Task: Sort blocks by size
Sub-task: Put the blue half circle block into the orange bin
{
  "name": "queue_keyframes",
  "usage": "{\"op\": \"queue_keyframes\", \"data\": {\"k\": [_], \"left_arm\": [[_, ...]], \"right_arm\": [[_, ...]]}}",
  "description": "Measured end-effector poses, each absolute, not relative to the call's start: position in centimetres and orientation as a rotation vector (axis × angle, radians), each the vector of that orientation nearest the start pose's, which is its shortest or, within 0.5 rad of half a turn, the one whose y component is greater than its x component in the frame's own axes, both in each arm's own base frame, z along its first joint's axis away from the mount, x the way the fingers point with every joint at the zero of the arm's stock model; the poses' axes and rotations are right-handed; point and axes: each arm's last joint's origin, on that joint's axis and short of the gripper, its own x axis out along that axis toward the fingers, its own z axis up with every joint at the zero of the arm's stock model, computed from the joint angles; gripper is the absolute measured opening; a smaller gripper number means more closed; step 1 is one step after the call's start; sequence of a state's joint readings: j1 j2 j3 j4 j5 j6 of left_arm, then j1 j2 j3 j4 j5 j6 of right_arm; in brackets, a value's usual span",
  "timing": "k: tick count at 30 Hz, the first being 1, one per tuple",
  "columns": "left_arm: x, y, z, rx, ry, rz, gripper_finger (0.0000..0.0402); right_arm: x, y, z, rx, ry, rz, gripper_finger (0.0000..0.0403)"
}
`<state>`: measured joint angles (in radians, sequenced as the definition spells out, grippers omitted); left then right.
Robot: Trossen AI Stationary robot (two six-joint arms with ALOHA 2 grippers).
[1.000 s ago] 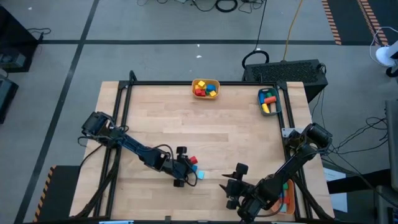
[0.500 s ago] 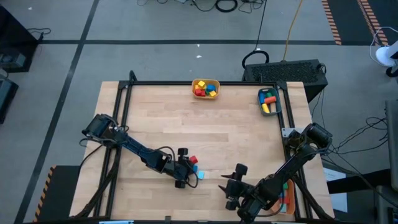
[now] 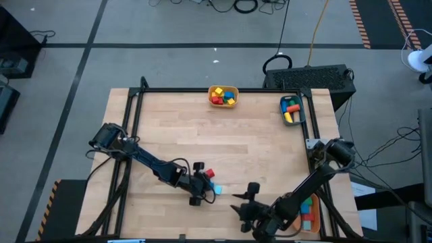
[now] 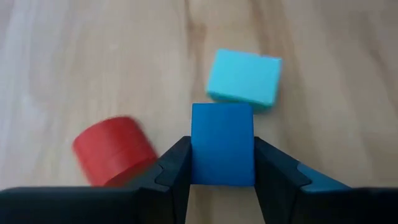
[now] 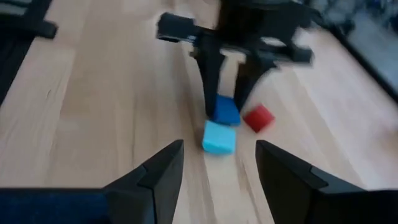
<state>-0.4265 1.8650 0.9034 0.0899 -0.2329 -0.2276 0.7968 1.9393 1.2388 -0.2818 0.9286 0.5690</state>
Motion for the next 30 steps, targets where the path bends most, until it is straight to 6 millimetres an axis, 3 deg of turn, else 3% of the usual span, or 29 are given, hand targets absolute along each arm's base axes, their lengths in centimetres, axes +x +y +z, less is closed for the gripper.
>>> {"op": "queue_keyframes", "data": {"k": [5, 14, 30], "left_arm": [[32.4, -13.9, 12.1, 0.038, 0.830, -0.139, 0.0138], [33.5, -14.5, 13.5, 0.016, 0.764, -0.273, 0.0138], [34.9, -14.8, 15.3, -0.025, 0.588, -0.420, 0.0138]], "right_arm": [[30.0, 26.3, 15.6, -0.380, 0.574, -0.220, 0.0185], [31.2, 25.7, 16.2, -0.614, 0.577, -0.123, 0.0185], [32.3, 24.6, 16.1, -0.782, 0.622, -0.010, 0.0185]]}}
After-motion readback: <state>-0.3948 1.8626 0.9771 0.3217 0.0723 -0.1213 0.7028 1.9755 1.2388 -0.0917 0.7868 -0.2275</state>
